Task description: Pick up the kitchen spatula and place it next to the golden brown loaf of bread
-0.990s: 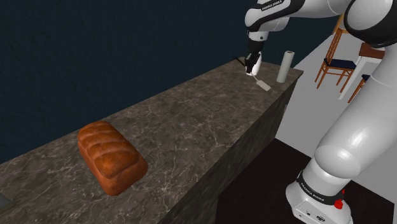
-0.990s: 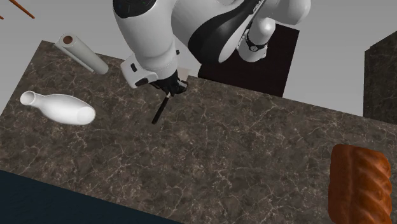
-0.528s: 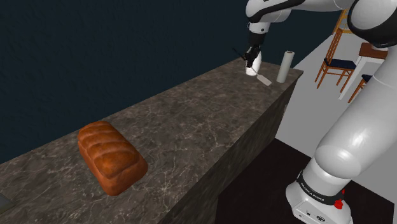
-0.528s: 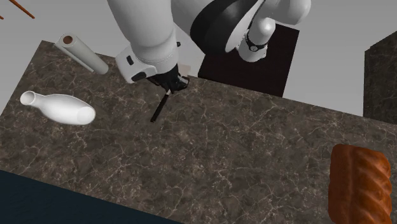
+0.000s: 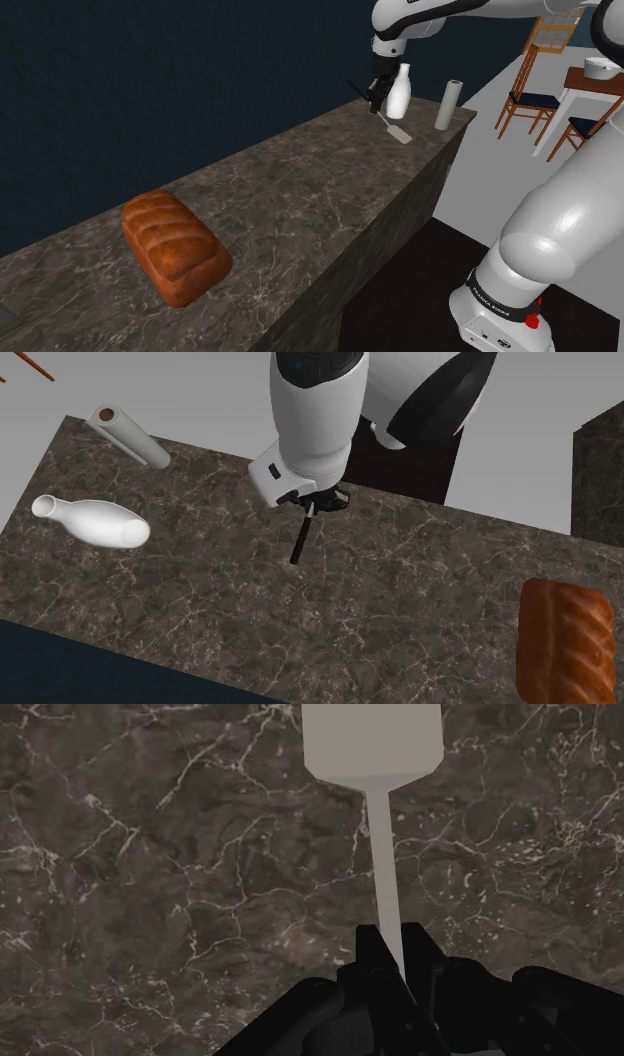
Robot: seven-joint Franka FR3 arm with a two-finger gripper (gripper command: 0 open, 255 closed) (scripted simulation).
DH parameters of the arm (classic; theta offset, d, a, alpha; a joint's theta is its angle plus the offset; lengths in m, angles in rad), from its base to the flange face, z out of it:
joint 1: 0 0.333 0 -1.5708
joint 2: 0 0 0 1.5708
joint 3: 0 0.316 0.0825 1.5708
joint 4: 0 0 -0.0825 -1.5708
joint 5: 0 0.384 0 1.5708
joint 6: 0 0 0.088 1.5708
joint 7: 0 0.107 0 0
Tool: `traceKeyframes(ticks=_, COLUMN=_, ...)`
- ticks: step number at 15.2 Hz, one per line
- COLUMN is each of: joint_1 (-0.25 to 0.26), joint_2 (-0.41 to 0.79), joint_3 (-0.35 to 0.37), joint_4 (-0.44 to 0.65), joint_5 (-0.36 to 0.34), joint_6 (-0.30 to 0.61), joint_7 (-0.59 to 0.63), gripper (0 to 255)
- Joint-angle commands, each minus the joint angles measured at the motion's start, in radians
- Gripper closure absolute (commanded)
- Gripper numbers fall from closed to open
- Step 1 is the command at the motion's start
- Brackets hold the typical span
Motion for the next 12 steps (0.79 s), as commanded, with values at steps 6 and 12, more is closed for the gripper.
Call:
traceKeyframes(ticks=6, joint_1=0.069, joint_2=-0.059, joint_3=0.110, joint_4=-0.062, joint_5=-0.002, joint_6=0.004, joint_7=0.181, gripper=255)
traceKeyframes(ticks=12, joint_1=0.128, joint_2=-0.064, joint_3=0.202, joint_4=-0.070, joint_5=0.009, joint_6=0.005, joint_7=0.329, gripper=255)
